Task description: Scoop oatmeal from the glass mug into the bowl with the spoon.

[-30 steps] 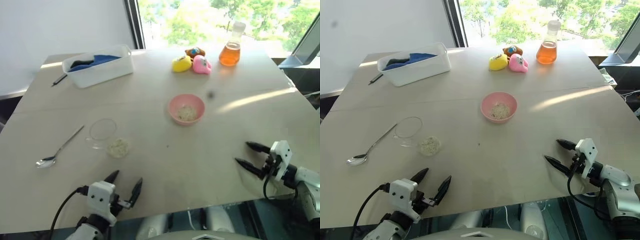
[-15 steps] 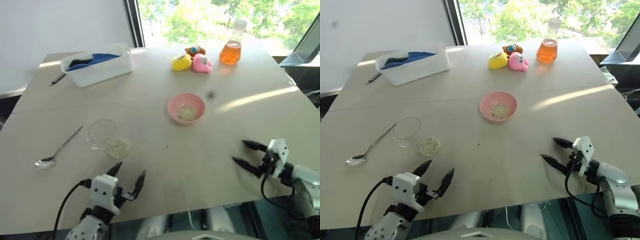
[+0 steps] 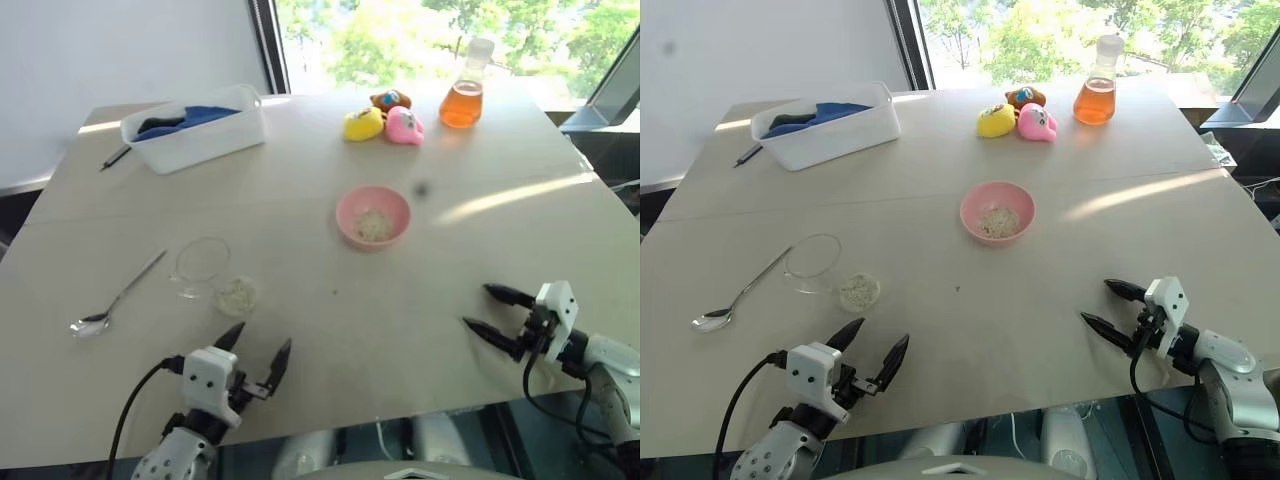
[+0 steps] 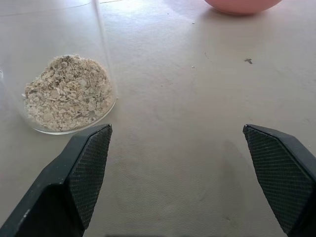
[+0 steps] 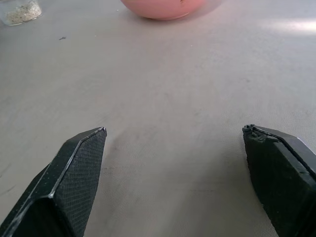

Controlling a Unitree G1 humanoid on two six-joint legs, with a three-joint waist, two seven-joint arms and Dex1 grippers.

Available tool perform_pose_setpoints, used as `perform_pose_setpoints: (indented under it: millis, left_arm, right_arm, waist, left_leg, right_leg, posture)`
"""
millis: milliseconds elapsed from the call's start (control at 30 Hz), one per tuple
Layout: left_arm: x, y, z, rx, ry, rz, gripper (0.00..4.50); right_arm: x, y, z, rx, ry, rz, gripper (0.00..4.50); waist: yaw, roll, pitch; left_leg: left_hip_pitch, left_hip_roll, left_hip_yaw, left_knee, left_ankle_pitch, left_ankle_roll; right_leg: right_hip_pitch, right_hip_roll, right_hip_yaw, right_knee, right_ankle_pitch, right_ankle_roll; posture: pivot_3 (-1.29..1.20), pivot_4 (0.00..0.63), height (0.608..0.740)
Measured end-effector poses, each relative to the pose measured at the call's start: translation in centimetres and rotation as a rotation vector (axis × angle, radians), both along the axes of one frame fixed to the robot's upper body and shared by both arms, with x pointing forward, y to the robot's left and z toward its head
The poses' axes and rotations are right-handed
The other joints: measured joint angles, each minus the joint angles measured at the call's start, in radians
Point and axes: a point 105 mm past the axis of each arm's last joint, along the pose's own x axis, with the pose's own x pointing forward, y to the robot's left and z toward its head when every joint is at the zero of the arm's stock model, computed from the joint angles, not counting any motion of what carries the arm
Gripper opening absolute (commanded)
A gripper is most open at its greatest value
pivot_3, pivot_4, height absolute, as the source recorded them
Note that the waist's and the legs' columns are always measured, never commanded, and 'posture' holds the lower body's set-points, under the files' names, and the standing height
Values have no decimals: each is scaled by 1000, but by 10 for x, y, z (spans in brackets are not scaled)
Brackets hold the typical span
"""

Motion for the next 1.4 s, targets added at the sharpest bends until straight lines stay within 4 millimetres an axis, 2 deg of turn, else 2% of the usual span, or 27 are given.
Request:
perform_pose_setpoints:
  millis: [167, 367, 467, 533, 600, 767, 867, 1067, 1200, 1333, 1400]
  left_arm:
    - [-6, 8, -3, -84, 55, 61, 4500]
    - [-13, 48, 9, -59, 47, 147, 4500]
    - [-12, 76, 21, -17, 37, 186, 4500]
    - [-8, 108, 32, 48, 55, 219, 4500]
    - [-2, 138, 51, 105, 47, 259, 4500]
    - [14, 169, 63, 141, 83, 283, 4500]
    - [20, 179, 69, 154, 96, 290, 4500]
    - [33, 203, 67, 182, 166, 321, 4500]
    - [41, 219, 59, 155, 235, 325, 4500]
    - [47, 225, 42, 152, 345, 272, 4500]
    - [53, 227, 42, 153, 353, 247, 4500]
  right_arm:
    - [-1, 9, 3, -7, 16, 51, 4442]
    - [-4, 45, 26, 52, -10, 223, 4442]
    - [-8, 68, 44, 73, -46, 322, 4442]
    - [-15, 87, 59, 80, -82, 424, 4442]
    - [-26, 104, 73, 68, -128, 532, 4442]
    - [-34, 123, 89, 58, -167, 642, 4442]
    - [-34, 126, 96, 53, -175, 653, 4442]
    - [-32, 125, 94, 55, -165, 627, 4442]
    - [-30, 126, 93, 60, -167, 605, 4442]
    - [-29, 127, 94, 74, -182, 593, 4442]
    - [-28, 127, 93, 78, -183, 590, 4442]
  waist:
    - [-1, 1, 2]
    - [0, 3, 6]
    - [1, 3, 6]
    - [1, 3, 6]
    - [0, 3, 6]
    - [0, 1, 6]
    - [-1, 1, 6]
    - [-2, 1, 6]
    - [-2, 1, 6]
    - [-3, 1, 6]
    - [-1, 1, 6]
  left_leg:
    - [0, 0, 0, 0, 0, 0]
    - [-4, 1, 0, 0, 0, 0]
    - [-7, 1, -1, 1, 2, -3]
    - [-11, 1, -3, 1, 3, -5]
    - [-12, 1, -4, 1, 3, -5]
    - [-12, -1, -4, 1, 3, -5]
    - [-12, -1, -4, 1, 3, -5]
    - [-12, 0, -4, 1, 3, -5]
    - [-12, 0, -4, 1, 3, -5]
    - [-12, -1, -4, 1, 3, -5]
    - [-12, -1, -4, 1, 3, -5]
  right_leg:
    - [-1, 0, 0, 0, 0, 0]
    - [-4, 1, 0, 0, 0, 0]
    - [-7, 1, -1, 0, 0, 0]
    - [-11, 5, -4, 1, 0, -1]
    - [-11, 5, -4, 1, 0, -1]
    - [-11, 4, -4, 1, 1, -1]
    - [-11, 4, -4, 1, 1, -1]
    - [-14, 4, -4, 1, 1, -1]
    - [-14, 5, -4, 2, 1, -1]
    - [-14, 5, -4, 2, 1, -1]
    - [-14, 5, -4, 2, 1, -1]
  posture:
    - [0, 150, 740]
    - [0, 150, 740]
    - [0, 150, 740]
    - [0, 150, 740]
    - [0, 150, 740]
    - [0, 150, 740]
    - [0, 150, 740]
    - [0, 150, 740]
    - [0, 150, 740]
    - [0, 150, 740]
    - [0, 150, 740]
